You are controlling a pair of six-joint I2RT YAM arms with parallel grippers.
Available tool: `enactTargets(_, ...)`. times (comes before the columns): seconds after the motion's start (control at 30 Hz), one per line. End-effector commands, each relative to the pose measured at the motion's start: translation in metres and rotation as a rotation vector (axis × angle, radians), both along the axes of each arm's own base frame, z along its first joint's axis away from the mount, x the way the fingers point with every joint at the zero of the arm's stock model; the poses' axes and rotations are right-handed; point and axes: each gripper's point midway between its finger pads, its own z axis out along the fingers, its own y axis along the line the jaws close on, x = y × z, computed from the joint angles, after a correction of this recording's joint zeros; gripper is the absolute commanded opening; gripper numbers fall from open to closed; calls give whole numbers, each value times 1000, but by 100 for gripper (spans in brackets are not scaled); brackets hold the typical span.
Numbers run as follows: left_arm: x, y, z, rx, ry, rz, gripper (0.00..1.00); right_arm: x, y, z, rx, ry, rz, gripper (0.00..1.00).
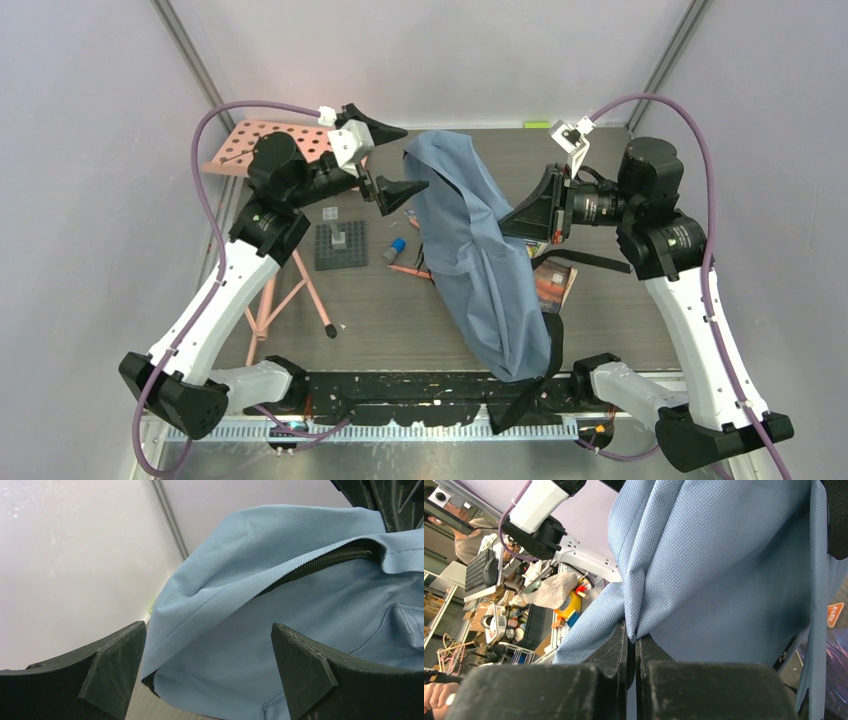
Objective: Pack the student bag
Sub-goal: Adjust the student bag at the center of the board.
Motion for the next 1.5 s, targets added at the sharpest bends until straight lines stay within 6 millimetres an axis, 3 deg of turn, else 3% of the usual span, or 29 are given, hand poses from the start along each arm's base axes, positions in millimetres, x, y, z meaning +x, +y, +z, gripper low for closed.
enactTargets(0.0,-14,-11,26,-7,-109,-70,95,-10,1,15,25,-122,58,1)
enactTargets(0.2,-25,-30,7,63,-61,-179,64,-3,1,5,-5,-108,43,1)
enactTargets(0.37,-31,-26,1,82,-42,-174,14,9,0,-10,-50,-76,4,1)
enactTargets(0.43,-39,-20,3,75,-50,-164,0,12,0,-15,-74,-71,-11,1)
enactTargets(0.6,-66,2,15,39,-73,-118,0,28,-6,-24,-139,-108,-111,1)
enactTargets(0.77,-94,22,25,30,-17,-98,0,77,-17,-34,-192,-74,-344,5)
enactTargets(0.8,-99,26,28,25,-6,-88,0,88,-18,-39,-206,-64,-379,9)
enactTargets(0.93,-101,35,27,24,85,-36,0,121,-34,-59,-283,-26,-543,53)
enactTargets(0.97,-99,35,23,32,126,-22,0,123,-36,-62,-290,-23,-555,67)
enactTargets(1.07,-85,39,14,43,243,61,0,117,-36,-58,-274,-54,-559,83)
enactTargets(1.27,-66,40,10,36,333,142,0,92,-39,-42,-228,-192,-534,90)
enactTargets(1.3,-63,39,10,35,338,148,0,90,-38,-48,-227,-197,-526,91)
enactTargets(1.33,-60,37,9,39,348,150,0,84,-38,-39,-200,-241,-516,92)
enactTargets(1.47,-50,36,8,47,369,179,0,77,-39,-40,-163,-292,-520,93)
